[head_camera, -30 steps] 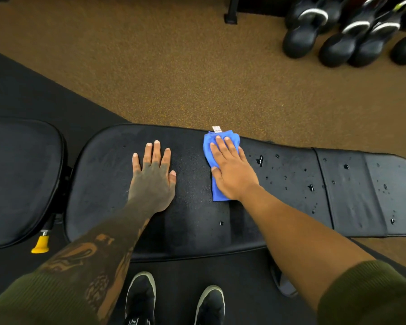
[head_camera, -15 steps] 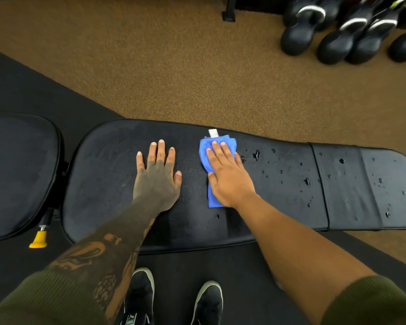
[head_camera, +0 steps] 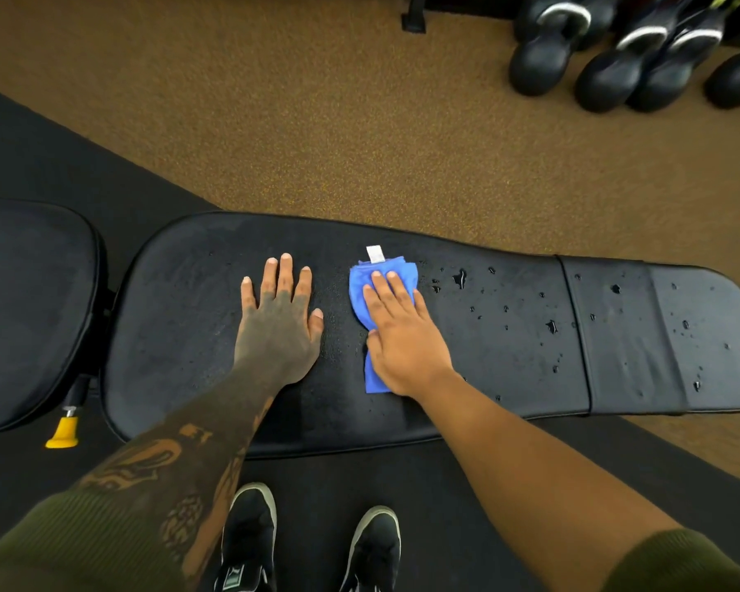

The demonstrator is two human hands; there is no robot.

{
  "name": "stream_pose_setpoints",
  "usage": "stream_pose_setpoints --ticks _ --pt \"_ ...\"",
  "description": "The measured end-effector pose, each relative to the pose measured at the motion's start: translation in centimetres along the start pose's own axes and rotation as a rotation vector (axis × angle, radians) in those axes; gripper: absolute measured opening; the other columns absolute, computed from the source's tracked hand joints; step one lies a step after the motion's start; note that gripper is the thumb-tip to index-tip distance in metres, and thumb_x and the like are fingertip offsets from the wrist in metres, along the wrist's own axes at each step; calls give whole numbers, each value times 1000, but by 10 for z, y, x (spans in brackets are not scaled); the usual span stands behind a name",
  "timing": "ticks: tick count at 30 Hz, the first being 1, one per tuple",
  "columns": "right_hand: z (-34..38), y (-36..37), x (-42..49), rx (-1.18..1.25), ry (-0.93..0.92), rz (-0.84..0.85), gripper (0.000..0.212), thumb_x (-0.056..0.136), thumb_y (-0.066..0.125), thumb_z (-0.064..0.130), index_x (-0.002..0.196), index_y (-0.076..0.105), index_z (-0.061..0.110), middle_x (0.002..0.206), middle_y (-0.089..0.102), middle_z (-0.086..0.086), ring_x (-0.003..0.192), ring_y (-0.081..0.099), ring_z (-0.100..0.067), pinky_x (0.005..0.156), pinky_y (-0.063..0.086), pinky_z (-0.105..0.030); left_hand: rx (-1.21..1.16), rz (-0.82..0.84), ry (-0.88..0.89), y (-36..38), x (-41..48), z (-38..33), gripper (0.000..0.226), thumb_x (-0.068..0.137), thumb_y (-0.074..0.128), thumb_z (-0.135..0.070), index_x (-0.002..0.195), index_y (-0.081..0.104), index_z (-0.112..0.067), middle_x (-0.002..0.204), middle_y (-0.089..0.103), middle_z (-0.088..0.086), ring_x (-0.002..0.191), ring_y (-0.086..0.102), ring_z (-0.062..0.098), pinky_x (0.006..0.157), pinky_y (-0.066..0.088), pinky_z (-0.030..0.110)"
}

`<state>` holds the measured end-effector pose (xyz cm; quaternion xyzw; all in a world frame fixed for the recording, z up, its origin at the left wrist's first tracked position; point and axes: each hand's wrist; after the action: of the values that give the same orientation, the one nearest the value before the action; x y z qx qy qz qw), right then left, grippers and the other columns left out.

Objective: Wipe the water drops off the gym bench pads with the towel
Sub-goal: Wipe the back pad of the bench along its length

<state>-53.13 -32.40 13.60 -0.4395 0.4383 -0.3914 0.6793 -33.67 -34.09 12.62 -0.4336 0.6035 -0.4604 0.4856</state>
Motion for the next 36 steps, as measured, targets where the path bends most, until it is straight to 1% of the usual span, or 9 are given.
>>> stream_pose_setpoints --ticks 3,8,12,16,20,26,29,32,36 --pt "-11 -2 0 31 75 -25 68 90 11 35 154 10 15 163 -1 -1 149 -10 -18 121 -3 -42 7 3 5 0 0 -1 64 97 17 -44 154 3 -15 163 -3 13 150 -6 29 120 4 54" --pt "10 0 8 10 165 -35 63 98 29 28 154 3 12 163 -8 -5 148 -15 -23 120 -4 -45 14 2 0 1 0 -1 64 98 19 -43 154 5 -15 163 -2 13 150 -5 29 120 4 54" --pt "22 7 -8 3 79 -8 64 97 24 31 154 2 11 163 -8 -6 148 -15 -23 120 -5 -44 0 -1 3 0 0 -1 64 98 22 -42 154 7 -14 163 0 13 150 -4 29 119 4 54" --pt "11 11 -31 39 -25 -28 74 84 9 36 153 15 9 163 6 -5 149 -7 -20 120 -6 -40 0 -5 0 0 0 0 64 98 23 -42 154 9 -14 163 1 13 150 -3 29 120 4 54" --pt "-3 7 -27 70 43 -39 77 81 4 38 153 14 12 163 4 -2 149 -7 -18 121 -5 -40 4 -16 8 -1 -2 0 63 98 23 -41 153 11 -13 163 3 13 150 -2 29 120 3 54" --pt "16 5 -10 14 152 -31 65 98 30 29 154 0 12 162 -10 -6 148 -16 -25 120 -3 -48 -13 -1 3 2 -8 -9 65 98 23 -42 154 5 -14 163 -2 13 150 -7 28 120 -1 54" --pt "27 13 -24 -13 77 -13 66 97 27 33 153 1 11 163 -8 -7 148 -14 -26 120 -3 -48 -11 -4 -7 2 -9 -10 65 98 23 -42 154 5 -14 163 -2 13 150 -7 29 120 -1 54" --pt "25 20 -45 -45 -12 -3 67 93 22 36 153 9 9 163 3 -9 150 -5 -26 120 6 -50 -17 -15 -10 2 -12 -12 66 98 25 -42 154 6 -14 163 0 13 150 -5 29 120 0 54" --pt "-3 16 -56 -57 18 20 68 92 17 40 154 6 13 163 -1 -5 149 -9 -23 120 5 -48 -28 -16 -3 1 -22 -18 65 98 26 -41 154 7 -13 163 0 13 150 -5 29 120 0 54"
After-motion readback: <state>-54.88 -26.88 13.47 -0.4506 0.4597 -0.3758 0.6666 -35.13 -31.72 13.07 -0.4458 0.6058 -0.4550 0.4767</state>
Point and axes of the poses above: each hand's wrist, its own x-axis towards the middle knuckle, its own y-axis out of the palm, z = x × y
